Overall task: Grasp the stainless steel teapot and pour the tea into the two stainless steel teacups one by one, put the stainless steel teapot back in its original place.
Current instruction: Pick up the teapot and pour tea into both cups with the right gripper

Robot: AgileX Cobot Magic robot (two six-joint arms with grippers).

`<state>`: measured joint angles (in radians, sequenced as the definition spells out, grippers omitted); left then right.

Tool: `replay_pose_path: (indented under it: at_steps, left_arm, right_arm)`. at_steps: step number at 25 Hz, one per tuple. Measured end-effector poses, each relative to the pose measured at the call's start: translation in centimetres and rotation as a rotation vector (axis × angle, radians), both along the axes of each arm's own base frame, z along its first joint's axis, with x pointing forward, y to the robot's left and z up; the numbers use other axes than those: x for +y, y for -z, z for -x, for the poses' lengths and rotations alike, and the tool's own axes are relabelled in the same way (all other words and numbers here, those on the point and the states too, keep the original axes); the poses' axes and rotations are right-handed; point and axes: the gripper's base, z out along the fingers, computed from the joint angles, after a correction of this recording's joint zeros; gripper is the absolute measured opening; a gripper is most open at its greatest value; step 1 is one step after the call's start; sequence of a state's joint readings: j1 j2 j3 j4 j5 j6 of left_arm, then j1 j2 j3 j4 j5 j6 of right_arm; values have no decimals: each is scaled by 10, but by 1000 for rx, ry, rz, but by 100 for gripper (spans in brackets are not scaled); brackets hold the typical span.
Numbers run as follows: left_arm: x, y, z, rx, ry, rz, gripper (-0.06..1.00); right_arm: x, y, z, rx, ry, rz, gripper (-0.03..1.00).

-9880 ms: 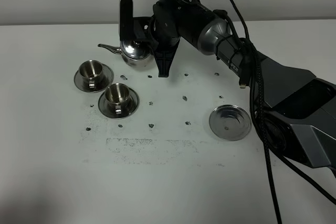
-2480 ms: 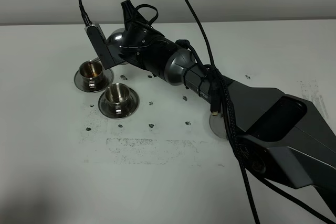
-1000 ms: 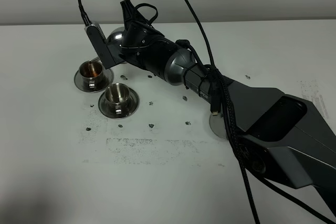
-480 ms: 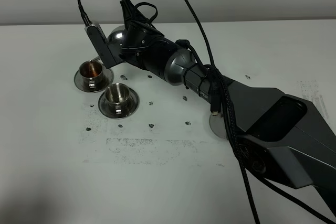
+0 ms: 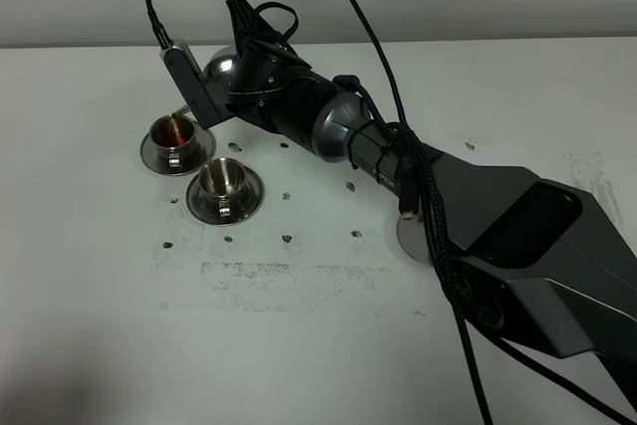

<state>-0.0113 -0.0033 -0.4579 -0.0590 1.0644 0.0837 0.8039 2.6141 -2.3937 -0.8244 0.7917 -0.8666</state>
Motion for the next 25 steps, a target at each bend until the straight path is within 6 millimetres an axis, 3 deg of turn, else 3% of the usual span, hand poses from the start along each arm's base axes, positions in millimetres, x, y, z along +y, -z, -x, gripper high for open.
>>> replay_pose_path:
  at_steps: [25]
  left_arm:
    - [0, 0, 0, 0, 0, 0, 72]
  right_arm:
    - [1, -2, -1, -28, -21, 6, 17]
